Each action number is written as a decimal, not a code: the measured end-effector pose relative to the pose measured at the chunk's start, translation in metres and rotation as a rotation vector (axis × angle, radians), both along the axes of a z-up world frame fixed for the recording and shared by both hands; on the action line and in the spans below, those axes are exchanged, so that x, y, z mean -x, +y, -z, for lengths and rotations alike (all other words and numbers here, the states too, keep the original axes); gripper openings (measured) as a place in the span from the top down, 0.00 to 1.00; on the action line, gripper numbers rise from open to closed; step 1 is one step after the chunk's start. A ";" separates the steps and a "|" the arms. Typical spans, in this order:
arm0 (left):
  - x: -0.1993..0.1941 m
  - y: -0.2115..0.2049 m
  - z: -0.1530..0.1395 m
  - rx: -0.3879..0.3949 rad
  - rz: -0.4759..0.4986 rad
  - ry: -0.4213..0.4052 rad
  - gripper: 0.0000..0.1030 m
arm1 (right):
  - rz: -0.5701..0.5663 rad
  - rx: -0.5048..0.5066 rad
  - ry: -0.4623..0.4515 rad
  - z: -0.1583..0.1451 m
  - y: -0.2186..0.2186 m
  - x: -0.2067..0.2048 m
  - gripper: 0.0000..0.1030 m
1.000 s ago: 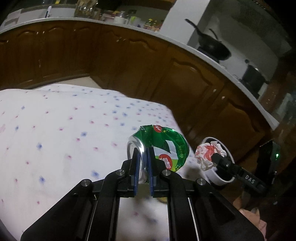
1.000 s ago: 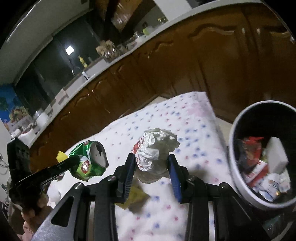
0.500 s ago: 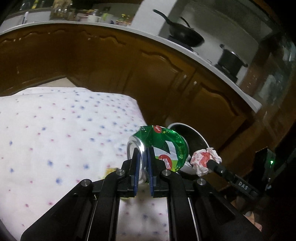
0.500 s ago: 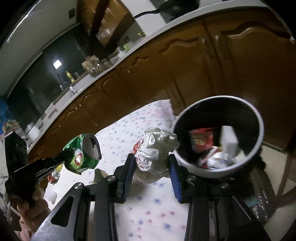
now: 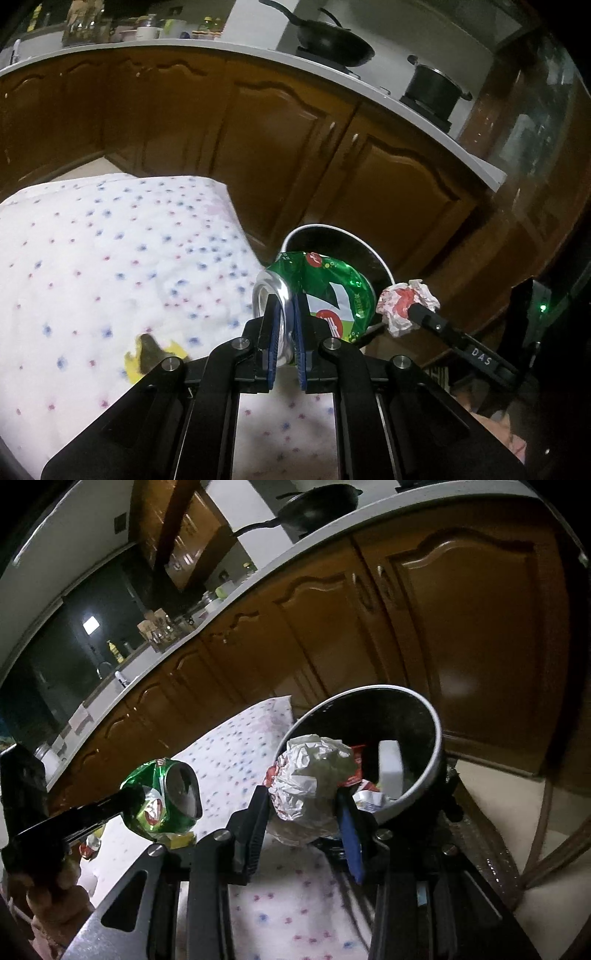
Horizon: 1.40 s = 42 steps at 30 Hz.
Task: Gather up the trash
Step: 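Carry the green can and foil ball over the white bin, then open both tools to drop the can and foil into the bin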
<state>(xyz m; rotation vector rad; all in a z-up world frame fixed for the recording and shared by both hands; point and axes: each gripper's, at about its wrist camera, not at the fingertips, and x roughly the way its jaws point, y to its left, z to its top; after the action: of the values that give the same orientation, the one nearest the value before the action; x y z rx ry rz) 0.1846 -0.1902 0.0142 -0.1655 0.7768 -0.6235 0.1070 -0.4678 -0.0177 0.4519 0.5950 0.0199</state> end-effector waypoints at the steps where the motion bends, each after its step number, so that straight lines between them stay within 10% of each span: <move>1: -0.001 -0.003 0.000 -0.001 0.004 0.002 0.94 | 0.002 0.001 0.000 0.000 -0.002 0.000 0.63; 42: -0.084 -0.126 0.042 -0.215 0.090 0.079 0.93 | -0.017 0.145 0.167 0.022 -0.041 -0.079 0.56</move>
<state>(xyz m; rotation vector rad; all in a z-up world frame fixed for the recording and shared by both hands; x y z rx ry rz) 0.2682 -0.3164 -0.0276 0.0424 0.9256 -0.6162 0.1855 -0.5090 -0.0401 0.3087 0.7588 -0.0445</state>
